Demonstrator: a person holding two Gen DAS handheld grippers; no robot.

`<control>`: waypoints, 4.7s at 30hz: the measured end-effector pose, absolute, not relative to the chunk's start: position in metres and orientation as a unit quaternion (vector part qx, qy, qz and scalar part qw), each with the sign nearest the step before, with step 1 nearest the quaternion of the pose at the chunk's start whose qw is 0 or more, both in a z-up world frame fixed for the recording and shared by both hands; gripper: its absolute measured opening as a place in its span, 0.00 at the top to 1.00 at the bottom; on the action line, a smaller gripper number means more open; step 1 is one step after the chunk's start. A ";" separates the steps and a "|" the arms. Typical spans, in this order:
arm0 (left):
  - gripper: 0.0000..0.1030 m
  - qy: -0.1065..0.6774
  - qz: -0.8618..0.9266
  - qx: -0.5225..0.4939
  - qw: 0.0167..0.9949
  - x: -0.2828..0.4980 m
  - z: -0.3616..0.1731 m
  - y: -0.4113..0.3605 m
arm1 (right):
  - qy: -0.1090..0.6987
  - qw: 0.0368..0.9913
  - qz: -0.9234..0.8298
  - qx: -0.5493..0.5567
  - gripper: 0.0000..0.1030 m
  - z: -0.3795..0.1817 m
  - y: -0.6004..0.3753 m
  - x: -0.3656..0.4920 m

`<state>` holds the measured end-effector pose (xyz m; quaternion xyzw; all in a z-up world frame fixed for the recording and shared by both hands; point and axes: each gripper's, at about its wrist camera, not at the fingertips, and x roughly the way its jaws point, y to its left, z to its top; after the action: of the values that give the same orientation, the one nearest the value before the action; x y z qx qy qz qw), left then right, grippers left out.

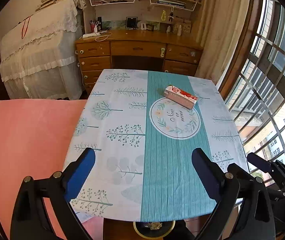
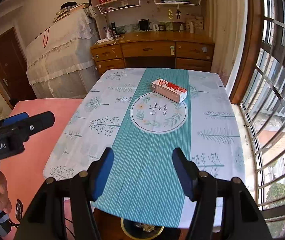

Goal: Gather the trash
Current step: 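Raise both tools back toward the strawberry milk carton, then grasp the strawberry milk carton with the right tool, then carry the milk carton over the bin and open the right tool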

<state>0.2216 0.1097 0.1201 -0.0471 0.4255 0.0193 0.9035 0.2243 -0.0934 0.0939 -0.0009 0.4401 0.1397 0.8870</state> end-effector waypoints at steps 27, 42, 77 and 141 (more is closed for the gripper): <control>0.06 0.560 0.193 -0.110 0.798 0.476 -0.040 0.087 | 0.506 0.810 0.251 -0.157 0.35 -0.055 -0.103 0.549; 0.06 0.575 0.200 -0.128 0.783 0.489 -0.060 0.090 | 0.547 0.774 0.283 -0.145 0.46 -0.084 -0.089 0.562; 0.07 0.522 -0.006 -0.041 0.852 0.224 0.037 0.105 | 0.487 0.860 0.138 0.065 0.49 0.050 -0.099 0.205; 0.07 0.638 0.031 -0.044 0.768 0.078 -0.326 0.097 | 0.657 0.740 0.025 0.142 0.29 -0.341 -0.107 0.060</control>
<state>0.0780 0.0972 -0.3262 -0.0439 0.6384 0.0307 0.7678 0.0598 -0.1069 -0.3406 0.1415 0.6567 0.0245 0.7403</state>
